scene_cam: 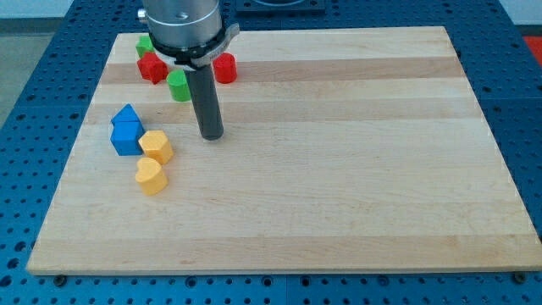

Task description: Push red circle right of green star

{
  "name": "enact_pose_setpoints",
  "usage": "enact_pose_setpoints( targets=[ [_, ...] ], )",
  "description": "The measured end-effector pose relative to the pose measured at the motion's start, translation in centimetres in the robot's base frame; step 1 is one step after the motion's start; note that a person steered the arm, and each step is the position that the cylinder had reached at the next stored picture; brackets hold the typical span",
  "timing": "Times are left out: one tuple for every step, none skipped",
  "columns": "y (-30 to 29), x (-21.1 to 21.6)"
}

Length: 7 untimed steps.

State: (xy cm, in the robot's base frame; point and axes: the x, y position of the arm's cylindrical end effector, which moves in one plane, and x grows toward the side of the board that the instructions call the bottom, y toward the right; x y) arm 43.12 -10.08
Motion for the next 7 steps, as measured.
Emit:
enact_pose_setpoints(
  targets=[
    [1.2,-7.2],
    [0.4,-10.5],
    [-0.9,-13.3],
    [-1.9,-15.3],
    [-3.5,-19.9],
    [-5.1,-23.9],
    [-5.1,-23.9]
  ],
)
